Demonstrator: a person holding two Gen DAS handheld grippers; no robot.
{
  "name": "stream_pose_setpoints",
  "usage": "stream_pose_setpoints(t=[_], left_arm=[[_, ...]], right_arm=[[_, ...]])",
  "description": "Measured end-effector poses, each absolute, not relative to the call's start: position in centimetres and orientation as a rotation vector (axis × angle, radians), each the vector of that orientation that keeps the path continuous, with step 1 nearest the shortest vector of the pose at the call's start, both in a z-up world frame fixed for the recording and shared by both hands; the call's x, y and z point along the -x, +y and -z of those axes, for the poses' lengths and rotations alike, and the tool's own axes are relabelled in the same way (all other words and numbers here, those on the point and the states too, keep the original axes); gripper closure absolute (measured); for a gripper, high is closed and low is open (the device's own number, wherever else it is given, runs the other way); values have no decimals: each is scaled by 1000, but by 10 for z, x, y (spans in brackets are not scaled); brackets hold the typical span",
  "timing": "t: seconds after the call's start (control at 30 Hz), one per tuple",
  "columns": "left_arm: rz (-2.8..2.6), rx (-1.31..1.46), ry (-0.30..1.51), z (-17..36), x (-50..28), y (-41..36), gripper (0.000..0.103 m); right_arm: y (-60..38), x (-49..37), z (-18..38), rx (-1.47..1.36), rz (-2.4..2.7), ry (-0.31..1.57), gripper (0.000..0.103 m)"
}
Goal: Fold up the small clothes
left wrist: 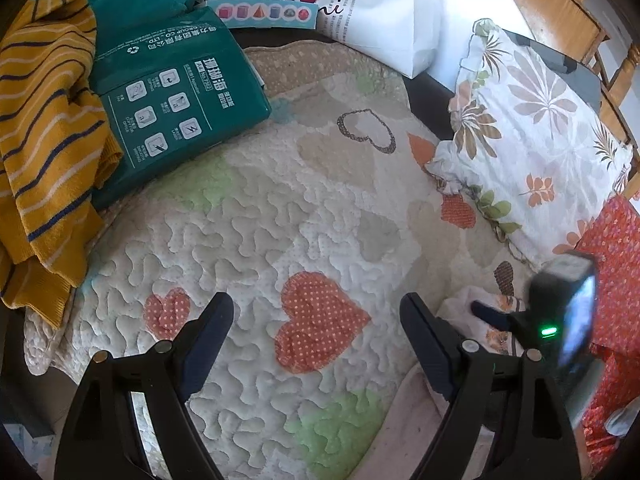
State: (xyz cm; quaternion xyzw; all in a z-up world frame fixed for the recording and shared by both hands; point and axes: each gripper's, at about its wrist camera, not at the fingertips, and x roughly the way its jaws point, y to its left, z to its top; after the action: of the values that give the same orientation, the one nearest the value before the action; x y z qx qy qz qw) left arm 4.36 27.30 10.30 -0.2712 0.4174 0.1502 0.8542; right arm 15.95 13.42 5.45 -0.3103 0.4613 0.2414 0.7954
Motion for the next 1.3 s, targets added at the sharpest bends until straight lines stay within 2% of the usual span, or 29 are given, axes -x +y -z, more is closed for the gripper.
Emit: stream_pose_setpoints(t=[0.03,0.07,0.13,0.33,0.43,0.57,0.7,0.8,0.9,1.03,1.27,1.3], left_arm=[[-316,573,880,-103,-43,274,19],[-318,575,881,-102,-42,276,19],[-321,581,884,-102,-41,280,19],[-322,589,895,-99,-41,282,19],[-317,571,907,-98,-44,278,19],[-305,564,922,-95,-49,272,19],[-287,558,930,-95,-51,267,19],[-274,560,930,-96,-51,263,19],[-264,548,931,-96,-51,257,19],[-245,546,949,-92,-54,246,19],[-204,488,968,-90,-60,220,19],[-200,478,970,-89,-61,216,19]], right_arm=[[135,-161,-49,704,-508,987,87],[135,-163,-43,739,-495,999,92],[135,-170,-45,703,-474,1011,92],[72,-222,-96,115,-454,1018,92],[41,-247,-87,29,-297,1037,90],[6,-259,-69,98,-155,1102,87],[-62,-240,-93,-34,-149,1073,56],[-126,-205,-115,-78,-121,1049,55],[-194,-161,-126,-128,-65,1046,46],[-262,-106,-112,-195,-5,1092,45],[-276,-75,-74,-237,5,1127,46],[-270,-74,-70,-220,-5,1132,61]])
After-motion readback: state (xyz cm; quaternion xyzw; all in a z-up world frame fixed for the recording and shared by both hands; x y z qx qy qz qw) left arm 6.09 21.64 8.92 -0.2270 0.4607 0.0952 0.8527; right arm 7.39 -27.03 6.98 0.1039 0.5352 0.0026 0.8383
